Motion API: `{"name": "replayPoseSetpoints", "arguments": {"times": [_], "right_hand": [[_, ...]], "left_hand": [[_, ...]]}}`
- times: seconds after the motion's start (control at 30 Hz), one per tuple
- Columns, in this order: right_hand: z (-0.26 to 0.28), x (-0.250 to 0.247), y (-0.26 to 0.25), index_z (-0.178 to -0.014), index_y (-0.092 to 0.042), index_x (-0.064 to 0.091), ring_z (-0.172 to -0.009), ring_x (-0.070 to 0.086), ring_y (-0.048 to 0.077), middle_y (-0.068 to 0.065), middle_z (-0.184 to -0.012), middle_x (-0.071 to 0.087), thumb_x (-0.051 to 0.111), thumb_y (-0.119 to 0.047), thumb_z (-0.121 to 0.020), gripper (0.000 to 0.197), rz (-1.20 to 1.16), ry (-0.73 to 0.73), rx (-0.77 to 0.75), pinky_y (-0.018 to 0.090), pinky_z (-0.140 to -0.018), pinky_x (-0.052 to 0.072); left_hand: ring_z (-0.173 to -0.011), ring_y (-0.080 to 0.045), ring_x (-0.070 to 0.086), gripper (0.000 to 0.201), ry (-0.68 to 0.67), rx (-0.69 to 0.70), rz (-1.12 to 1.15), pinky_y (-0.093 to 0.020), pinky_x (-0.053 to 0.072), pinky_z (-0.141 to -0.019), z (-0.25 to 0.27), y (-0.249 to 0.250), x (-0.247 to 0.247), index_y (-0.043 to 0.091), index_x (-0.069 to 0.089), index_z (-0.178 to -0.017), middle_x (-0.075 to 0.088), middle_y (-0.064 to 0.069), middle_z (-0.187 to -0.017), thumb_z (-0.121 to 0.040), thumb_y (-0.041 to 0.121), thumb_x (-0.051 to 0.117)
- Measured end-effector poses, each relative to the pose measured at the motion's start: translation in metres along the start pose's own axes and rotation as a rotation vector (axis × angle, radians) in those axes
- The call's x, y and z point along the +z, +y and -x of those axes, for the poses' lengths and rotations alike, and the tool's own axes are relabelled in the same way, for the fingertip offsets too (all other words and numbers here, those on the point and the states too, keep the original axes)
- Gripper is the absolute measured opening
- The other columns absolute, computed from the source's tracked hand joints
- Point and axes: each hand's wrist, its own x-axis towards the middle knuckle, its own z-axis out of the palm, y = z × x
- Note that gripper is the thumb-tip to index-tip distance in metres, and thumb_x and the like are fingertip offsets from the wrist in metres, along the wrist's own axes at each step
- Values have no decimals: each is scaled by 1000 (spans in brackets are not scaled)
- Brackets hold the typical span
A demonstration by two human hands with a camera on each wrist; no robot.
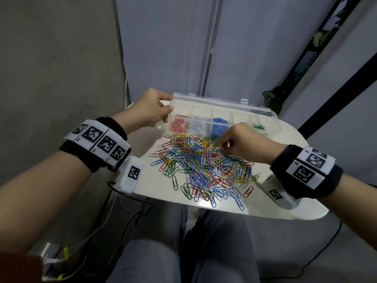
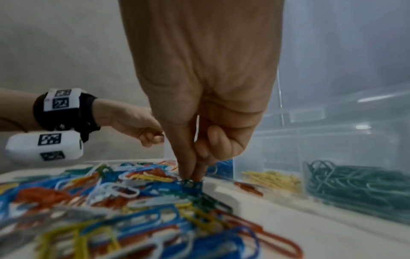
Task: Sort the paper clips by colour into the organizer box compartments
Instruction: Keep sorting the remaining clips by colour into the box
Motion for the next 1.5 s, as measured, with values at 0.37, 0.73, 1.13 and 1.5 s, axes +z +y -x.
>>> {"name": "replayPoseSetpoints", "arguments": {"times": [0.37,0.73,1.13,1.5], "right_hand": [[3,-24,-7,-73,-9,75,-43,50,-2,-12,-53,62,76,-1,-77,9,-259,32,116,9,-46,38],[-52,-60,-29,-81,14,69,-33,41,8,1,-41,55,73,4,-77,11,-575,305,246,17,-38,37],[-24,-38,-30,-88,-16,78,-49,51,-4,-20,-61,59,73,0,-76,21,-169,26,-53,6,-48,34],[-18,9,-14,-87,-14,74,-82,62,22,4,-90,68,67,-8,-82,11,181,-41,-48,38,-73,52]], "left_hand": [[-57,-22,40,47,-1,-6,-9,-24,35,-46,-1,-1,0,13,46,-142,59,4,-51,-97,19,56],[-57,-21,40,46,3,-3,-19,-23,35,-44,2,3,1,11,46,-142,59,3,-53,-97,18,56],[-51,-15,41,47,1,16,-73,-24,37,-46,4,3,-3,13,48,-141,62,2,-56,-97,24,58],[-49,-16,38,47,-4,10,-43,-23,33,-44,6,7,-3,10,47,-141,60,-1,-56,-97,20,57]]}}
